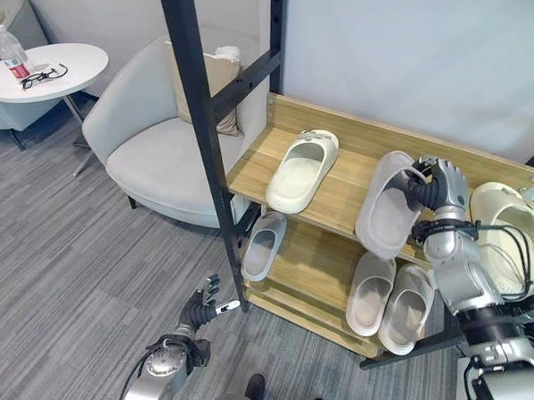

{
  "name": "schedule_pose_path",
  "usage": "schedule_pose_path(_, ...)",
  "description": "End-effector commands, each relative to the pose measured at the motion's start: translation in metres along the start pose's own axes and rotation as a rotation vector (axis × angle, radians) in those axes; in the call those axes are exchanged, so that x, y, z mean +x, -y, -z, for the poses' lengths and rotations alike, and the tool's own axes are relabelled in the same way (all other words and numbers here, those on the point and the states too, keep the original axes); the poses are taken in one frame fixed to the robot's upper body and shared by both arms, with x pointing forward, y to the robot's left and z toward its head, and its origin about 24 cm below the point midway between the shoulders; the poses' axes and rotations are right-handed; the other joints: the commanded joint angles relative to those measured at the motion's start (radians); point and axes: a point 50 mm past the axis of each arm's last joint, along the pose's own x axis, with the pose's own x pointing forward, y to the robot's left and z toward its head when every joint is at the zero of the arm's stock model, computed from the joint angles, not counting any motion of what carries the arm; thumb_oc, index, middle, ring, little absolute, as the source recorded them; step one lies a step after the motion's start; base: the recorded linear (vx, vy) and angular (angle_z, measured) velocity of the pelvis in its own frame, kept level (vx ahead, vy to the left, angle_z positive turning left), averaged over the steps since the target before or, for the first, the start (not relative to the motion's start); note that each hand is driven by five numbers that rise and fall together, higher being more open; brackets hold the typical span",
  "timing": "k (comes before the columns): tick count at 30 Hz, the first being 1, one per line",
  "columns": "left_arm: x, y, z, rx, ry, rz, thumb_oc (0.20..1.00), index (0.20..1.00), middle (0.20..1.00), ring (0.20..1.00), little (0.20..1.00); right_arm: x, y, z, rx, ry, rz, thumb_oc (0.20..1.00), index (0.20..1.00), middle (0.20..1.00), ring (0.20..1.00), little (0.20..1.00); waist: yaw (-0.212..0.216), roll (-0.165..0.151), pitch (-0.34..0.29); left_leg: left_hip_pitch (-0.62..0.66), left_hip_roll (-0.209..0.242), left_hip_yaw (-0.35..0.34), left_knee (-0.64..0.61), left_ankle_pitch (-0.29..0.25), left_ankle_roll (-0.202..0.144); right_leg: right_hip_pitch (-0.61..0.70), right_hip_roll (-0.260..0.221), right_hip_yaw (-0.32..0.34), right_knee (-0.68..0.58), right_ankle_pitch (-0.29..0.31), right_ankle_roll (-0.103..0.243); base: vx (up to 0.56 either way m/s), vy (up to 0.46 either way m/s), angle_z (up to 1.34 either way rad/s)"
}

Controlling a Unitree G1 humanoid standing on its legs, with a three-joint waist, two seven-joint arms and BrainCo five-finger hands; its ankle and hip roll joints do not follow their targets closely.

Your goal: Arrange the slippers neatly on the shoe rack.

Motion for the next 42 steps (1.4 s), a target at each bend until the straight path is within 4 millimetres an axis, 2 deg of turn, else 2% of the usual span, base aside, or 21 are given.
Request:
schedule_pose_path(1,0.011,0.001,-0.028,0.030,0.128,-0.003,1.000,1.000,1.000,1.000,1.000,0.009,0.025,-0.031,0.138,0.174,0.185,0.200,0.200,0.200,0.200,0.200,-0.002,-0.017,-0.018,0.029,0.050,-0.005,-0.007,-0.106,-0.045,0.064,-0.087,-0.001,0.012,-0.083,0.091,0.00,0.000,0.00)
schedule_pose_path(5,0.009,0.003,-0.028,0.029,0.137,-0.034,1.000,1.000,1.000,1.000,1.000,-0.026,0.047,-0.074,0.410,0.378,0.256,0.200,0.200,0.200,0.200,0.200,-0.033,-0.012,-0.015,0.030,0.055,0.002,-0.007,-0.106,-0.049,0.060,-0.086,0.005,0.017,-0.089,0.090,-0.02,-0.036,-0.04)
schedule_pose_path(6,0.007,0.003,-0.027,0.013,0.133,-0.047,1.000,1.000,1.000,1.000,1.000,-0.042,0.045,-0.087,0.606,0.432,0.183,0.200,0.200,0.200,0.200,0.200,-0.044,-0.008,-0.009,0.026,0.058,0.011,-0.007,-0.094,-0.049,0.053,-0.086,0.006,0.019,-0.081,0.089,-0.03,-0.029,-0.05)
schedule_pose_path(8,0.004,0.002,-0.024,-0.001,0.122,-0.050,1.000,1.000,1.000,1.000,1.000,-0.054,0.041,-0.095,0.821,0.461,0.078,0.200,0.200,0.200,0.200,0.200,-0.048,-0.007,-0.008,0.032,0.063,0.016,-0.007,-0.103,-0.052,0.059,-0.086,0.005,0.018,-0.089,0.089,-0.01,-0.027,-0.12)
schedule_pose_path(9,0.002,0.000,-0.021,-0.006,0.112,-0.048,1.000,1.000,1.000,1.000,1.000,-0.063,0.031,-0.102,1.042,0.461,-0.063,0.200,0.200,0.200,0.200,0.200,-0.048,-0.007,-0.005,0.032,0.066,0.018,-0.007,-0.102,-0.054,0.060,-0.087,0.002,0.018,-0.091,0.089,-0.03,-0.026,-0.19)
schedule_pose_path(10,0.001,0.000,-0.019,-0.009,0.103,-0.047,1.000,1.000,1.000,1.000,1.000,-0.068,0.022,-0.106,1.157,0.454,-0.163,0.200,0.200,0.200,0.200,0.200,-0.046,-0.007,-0.004,0.032,0.068,0.021,-0.007,-0.100,-0.055,0.062,-0.087,-0.003,0.019,-0.093,0.089,-0.04,-0.040,-0.15)
schedule_pose_path(11,0.001,-0.002,-0.017,-0.012,0.097,-0.047,1.000,1.000,1.000,1.000,1.000,-0.079,0.001,-0.119,1.367,0.433,-0.392,0.200,0.200,0.200,0.200,0.200,-0.037,-0.009,-0.001,0.032,0.072,0.023,-0.007,-0.099,-0.059,0.064,-0.089,-0.007,0.021,-0.094,0.088,-0.03,-0.027,-0.07)
schedule_pose_path(14,0.003,-0.003,-0.022,-0.024,0.123,-0.049,1.000,1.000,1.000,1.000,1.000,-0.094,-0.029,-0.131,1.379,0.421,-0.682,0.200,0.200,0.200,0.200,0.200,-0.024,-0.008,0.002,0.034,0.074,0.021,-0.007,-0.096,-0.064,0.065,-0.090,-0.014,0.026,-0.097,0.086,0.00,-0.005,0.02)
schedule_pose_path(16,0.006,-0.005,-0.027,-0.010,0.151,-0.052,1.000,1.000,1.000,1.000,1.000,-0.107,-0.051,-0.130,1.333,0.384,-0.847,0.200,0.200,0.200,0.200,0.200,-0.016,-0.008,0.008,0.034,0.076,0.016,-0.007,-0.094,-0.069,0.067,-0.091,-0.024,0.029,-0.099,0.084,-0.02,-0.020,0.19)
schedule_pose_path(19,0.012,-0.008,-0.042,0.020,0.214,-0.071,1.000,1.000,1.000,1.000,1.000,-0.127,-0.084,-0.108,1.114,0.279,-0.989,0.200,0.200,0.200,0.200,0.200,-0.007,-0.008,0.021,0.031,0.079,0.002,-0.007,-0.089,-0.076,0.070,-0.092,-0.046,0.038,-0.106,0.083,-0.02,-0.027,0.19)
schedule_pose_path(20,0.014,-0.010,-0.046,0.023,0.235,-0.090,1.000,1.000,1.000,1.000,1.000,-0.132,-0.093,-0.089,0.950,0.234,-0.972,0.200,0.200,0.200,0.200,0.200,-0.007,-0.006,0.028,0.029,0.080,-0.005,-0.007,-0.088,-0.078,0.070,-0.093,-0.056,0.040,-0.108,0.084,-0.01,-0.015,0.13)
schedule_pose_path(22,0.014,-0.011,-0.046,0.027,0.235,-0.107,1.000,1.000,1.000,1.000,1.000,-0.132,-0.094,-0.074,0.809,0.211,-0.914,0.200,0.200,0.200,0.200,0.200,-0.010,-0.004,0.032,0.027,0.080,-0.009,-0.007,-0.088,-0.078,0.070,-0.093,-0.062,0.042,-0.110,0.085,-0.01,-0.008,0.14)
schedule_pose_path(24,0.011,-0.013,-0.047,0.028,0.247,-0.160,1.000,1.000,1.000,1.000,1.000,-0.122,-0.091,-0.031,0.390,0.146,-0.685,0.200,0.200,0.200,0.200,0.200,-0.019,0.003,0.054,0.020,0.083,-0.013,-0.007,-0.087,-0.072,0.053,-0.093,-0.059,0.059,-0.116,0.087,-0.05,-0.005,0.05)
schedule_pose_path(26,0.010,-0.012,-0.052,-0.016,0.279,-0.200,1.000,1.000,1.000,1.000,1.000,-0.102,-0.086,-0.007,0.193,0.091,-0.455,0.200,0.200,0.200,0.200,0.200,-0.017,0.022,0.113,-0.013,0.080,-0.025,-0.007,-0.068,-0.062,0.001,-0.092,-0.051,0.098,-0.121,0.082,-0.24,0.003,-0.02)
schedule_pose_path(29,0.016,0.003,-0.087,-0.079,0.424,-0.173,1.000,1.000,1.000,1.000,1.000,-0.046,-0.074,-0.017,-0.007,0.174,-0.160,0.200,0.200,0.200,0.200,0.200,0.010,0.061,0.245,-0.194,0.083,-0.042,0.105,-0.041,-0.059,-0.193,-0.130,-0.053,0.255,-0.131,0.068,-0.49,0.044,0.07)
schedule_pose_path(31,0.020,0.013,-0.110,-0.110,0.513,-0.128,1.000,1.000,1.000,1.000,1.000,-0.018,-0.072,-0.027,-0.091,0.208,-0.072,0.200,0.200,0.200,0.200,0.200,0.029,0.068,0.260,-0.329,0.068,-0.051,0.194,-0.045,-0.060,-0.302,-0.144,-0.050,0.319,-0.131,0.064,-0.32,0.059,0.30)
schedule_pose_path(33,0.020,0.025,-0.142,-0.102,0.637,-0.058,1.000,1.000,1.000,1.000,1.000,0.024,-0.054,-0.034,-0.228,0.233,0.064,0.200,0.200,0.200,0.200,0.200,0.064,0.073,0.285,-0.461,0.057,-0.072,0.287,-0.060,-0.068,-0.416,-0.166,-0.056,0.415,-0.160,0.061,-0.14,0.051,0.35)
schedule_pose_path(35,0.018,0.031,-0.161,-0.082,0.713,-0.016,1.000,1.000,1.000,1.000,1.000,0.049,-0.032,-0.039,-0.271,0.238,0.165,0.200,0.200,0.200,0.200,0.200,0.078,0.070,0.289,-0.519,0.050,-0.092,0.315,-0.065,-0.077,-0.462,-0.174,-0.068,0.458,-0.183,0.059,0.01,-0.001,0.42)
schedule_pose_path(36,0.018,0.034,-0.168,-0.072,0.737,-0.002,1.000,1.000,1.000,1.000,1.000,0.057,-0.025,-0.041,-0.285,0.243,0.200,0.200,0.200,0.200,0.200,0.200,0.082,0.069,0.289,-0.536,0.047,-0.102,0.321,-0.066,-0.078,-0.476,-0.175,-0.069,0.470,-0.189,0.058,0.06,-0.020,0.60)
schedule_pose_path(38,0.013,0.042,-0.188,-0.058,0.820,0.046,1.000,1.000,1.000,1.000,1.000,0.084,0.009,-0.043,-0.381,0.241,0.311,0.200,0.200,0.200,0.200,0.200,0.100,0.062,0.296,-0.573,0.042,-0.122,0.325,-0.069,-0.084,-0.499,-0.179,-0.090,0.484,-0.206,0.058,0.07,-0.033,0.33)
schedule_pose_path(42,0.009,0.045,-0.199,-0.063,0.870,0.061,1.000,1.000,1.000,1.000,1.000,0.096,0.025,-0.036,-0.437,0.202,0.354,0.200,0.200,0.200,0.200,0.200,0.104,0.057,0.308,-0.592,0.035,-0.133,0.320,-0.071,-0.084,-0.511,-0.179,-0.102,0.487,-0.214,0.061,0.08,-0.029,0.25)
